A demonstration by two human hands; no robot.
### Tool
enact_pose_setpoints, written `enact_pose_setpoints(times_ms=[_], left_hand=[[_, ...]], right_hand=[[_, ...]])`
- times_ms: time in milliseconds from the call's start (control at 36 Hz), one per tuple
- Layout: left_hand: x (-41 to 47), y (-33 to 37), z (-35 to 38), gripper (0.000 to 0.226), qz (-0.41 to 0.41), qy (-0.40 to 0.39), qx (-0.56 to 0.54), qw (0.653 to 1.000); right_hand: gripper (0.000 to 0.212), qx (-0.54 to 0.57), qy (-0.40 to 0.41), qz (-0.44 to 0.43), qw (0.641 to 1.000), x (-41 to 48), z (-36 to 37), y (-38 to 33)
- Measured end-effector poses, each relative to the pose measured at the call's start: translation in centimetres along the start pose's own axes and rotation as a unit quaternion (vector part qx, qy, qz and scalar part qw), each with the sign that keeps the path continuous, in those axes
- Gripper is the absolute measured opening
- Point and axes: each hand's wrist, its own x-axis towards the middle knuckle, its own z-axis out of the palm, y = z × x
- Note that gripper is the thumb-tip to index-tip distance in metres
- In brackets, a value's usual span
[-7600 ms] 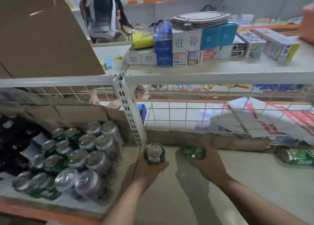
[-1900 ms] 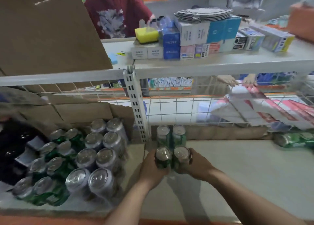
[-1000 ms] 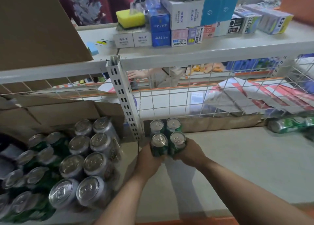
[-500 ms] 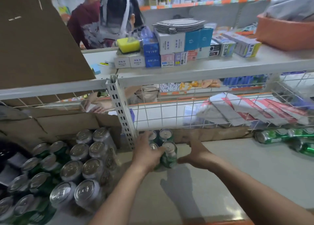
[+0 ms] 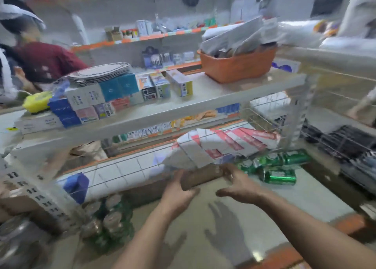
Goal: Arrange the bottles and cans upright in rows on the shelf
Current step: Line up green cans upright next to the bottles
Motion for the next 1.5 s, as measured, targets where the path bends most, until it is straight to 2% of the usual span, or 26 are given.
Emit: enact_pose_setpoints(times_ms=[83, 167, 278, 361, 444, 556, 667, 778, 889, 1000, 1083, 1139, 1278, 1333, 1389, 1444, 1500], left_hand=[[2.0, 3.1, 5.7, 0.044, 0.013, -0.014, -0.007, 1.000], [4.2, 5.9, 11.8, 0.041, 0.011, -0.050, -0.043, 0.998], [6.8, 8.1, 17.8, 0.054, 0.027, -0.075, -0.017, 0.997], [8.1, 8.9, 20.2, 0.061, 0.001, -0.083, -0.001, 0.997], [9.1, 9.4, 21.7, 0.054, -0.020, -0.073, 0.006, 0.997], [9.9, 9.6, 22.6, 0.073, -0.017, -0.075, 0.018, 0.997], [9.9, 9.2, 22.4, 0.052, -0.026, -0.077, 0.011, 0.997], [9.7, 7.6, 21.6, 0.045, -0.045, -0.062, 0.000, 0.997], [9.5, 6.6, 20.7, 0.048, -0.072, -0.042, -0.009, 0.996], [9.3, 6.4, 19.8, 0.053, -0.093, -0.051, -0.037, 0.994], [9.3, 7.0, 19.1, 0.051, -0.101, -0.058, -0.082, 0.990], [9.3, 7.4, 18.7, 0.050, -0.095, -0.065, -0.108, 0.987], [9.3, 8.3, 17.5, 0.088, -0.063, -0.107, -0.109, 0.986], [9.3, 8.2, 17.3, 0.088, -0.048, -0.131, -0.116, 0.983], [8.9, 8.5, 16.8, 0.077, -0.026, -0.134, -0.122, 0.983], [8.6, 8.8, 16.3, 0.062, 0.009, -0.115, -0.128, 0.985], [8.4, 8.9, 15.9, 0.061, 0.027, -0.087, -0.133, 0.987]], right_hand=[[0.072, 0.023, 0.038, 0.040, 0.998, -0.4, -5.0, 4.8], [0.086, 0.029, 0.059, 0.088, 0.994, -0.7, -9.5, 10.3], [0.085, 0.021, 0.075, 0.119, 0.990, -1.0, -13.9, 15.4], [0.087, 0.002, 0.064, 0.124, 0.990, -0.8, -15.4, 17.7], [0.087, -0.004, 0.046, 0.126, 0.991, 0.2, -15.9, 19.3], [0.088, -0.014, 0.020, 0.118, 0.993, 2.2, -14.8, 19.8], [0.084, -0.101, -0.003, 0.079, 0.992, 4.7, -12.8, 20.8], [0.089, -0.215, -0.008, 0.055, 0.975, 6.1, -11.3, 21.0], [0.081, -0.240, 0.021, 0.060, 0.969, 6.9, -10.0, 21.6], [0.081, -0.161, 0.022, 0.083, 0.983, 7.2, -9.9, 20.8], [0.073, -0.010, 0.051, 0.065, 0.997, 7.4, -10.1, 20.0], [0.064, 0.089, 0.048, 0.058, 0.993, 7.3, -10.3, 18.9], [0.067, 0.212, -0.011, 0.035, 0.977, 7.1, -10.9, 14.9], [0.062, 0.230, -0.030, 0.029, 0.972, 7.3, -10.9, 13.8], [0.065, 0.226, -0.051, 0.021, 0.973, 7.7, -10.6, 12.8], [0.071, 0.213, -0.065, 0.017, 0.975, 7.9, -10.1, 11.9], [0.076, 0.194, -0.078, 0.005, 0.978, 8.2, -9.5, 11.5]])
